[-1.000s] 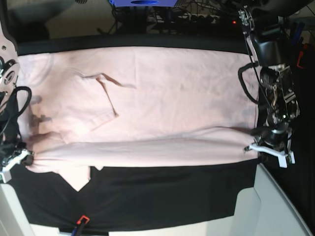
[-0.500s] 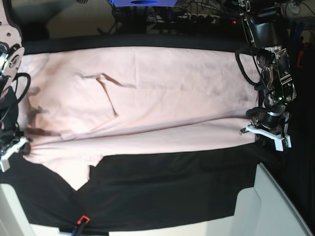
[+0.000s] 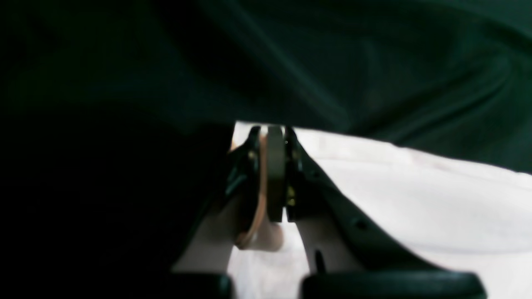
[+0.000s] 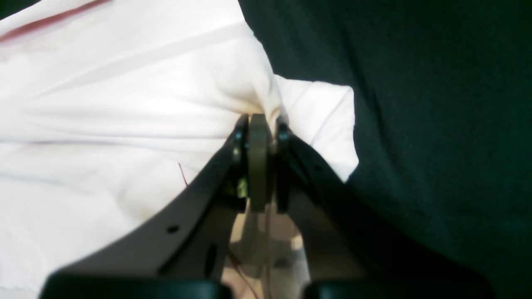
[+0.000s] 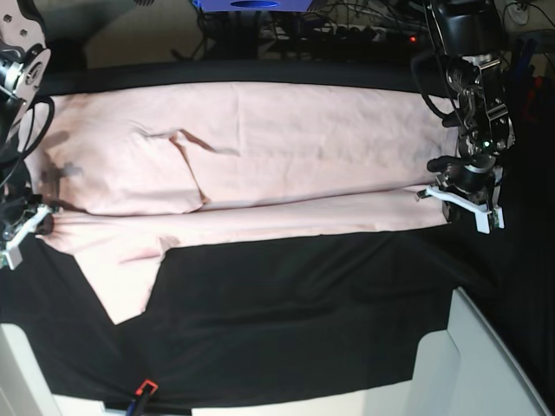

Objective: Fold the T-shirt properly
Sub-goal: 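Grasp the folded edge ends with both grippers, then fold the folded edge over again toward the collar with both grippers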

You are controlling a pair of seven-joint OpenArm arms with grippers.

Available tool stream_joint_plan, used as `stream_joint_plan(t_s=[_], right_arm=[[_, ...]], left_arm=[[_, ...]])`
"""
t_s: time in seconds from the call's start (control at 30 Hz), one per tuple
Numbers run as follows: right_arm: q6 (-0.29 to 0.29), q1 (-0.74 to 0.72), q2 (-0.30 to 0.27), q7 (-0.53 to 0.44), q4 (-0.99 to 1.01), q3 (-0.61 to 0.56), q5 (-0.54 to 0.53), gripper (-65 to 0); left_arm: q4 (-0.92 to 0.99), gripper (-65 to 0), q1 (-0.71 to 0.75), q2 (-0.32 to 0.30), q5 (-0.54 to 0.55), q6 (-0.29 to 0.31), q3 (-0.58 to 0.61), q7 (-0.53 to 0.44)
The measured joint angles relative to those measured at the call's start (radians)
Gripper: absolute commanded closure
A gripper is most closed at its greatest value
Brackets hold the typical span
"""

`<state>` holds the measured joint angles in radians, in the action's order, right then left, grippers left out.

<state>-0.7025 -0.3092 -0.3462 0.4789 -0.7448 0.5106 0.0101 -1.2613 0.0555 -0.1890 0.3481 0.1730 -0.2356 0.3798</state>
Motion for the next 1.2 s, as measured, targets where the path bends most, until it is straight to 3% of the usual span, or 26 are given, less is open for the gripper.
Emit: stream_joint_plan(t_s=[0.67, 1.2], right_arm=[[-0.005, 0.130, 0.029, 0.089, -0.214, 0.000, -0.005, 0.0], [-0.004, 0.174, 0.042, 0.114, -0.215, 0.000, -0.005, 0.0]], left_arm=[[-0.002, 0.0, 0.076, -0.035, 0.001, 0.010, 0.000, 0.013], [0.002, 0.0, 0.092, -0.035, 0.001, 0.010, 0.000, 0.008]])
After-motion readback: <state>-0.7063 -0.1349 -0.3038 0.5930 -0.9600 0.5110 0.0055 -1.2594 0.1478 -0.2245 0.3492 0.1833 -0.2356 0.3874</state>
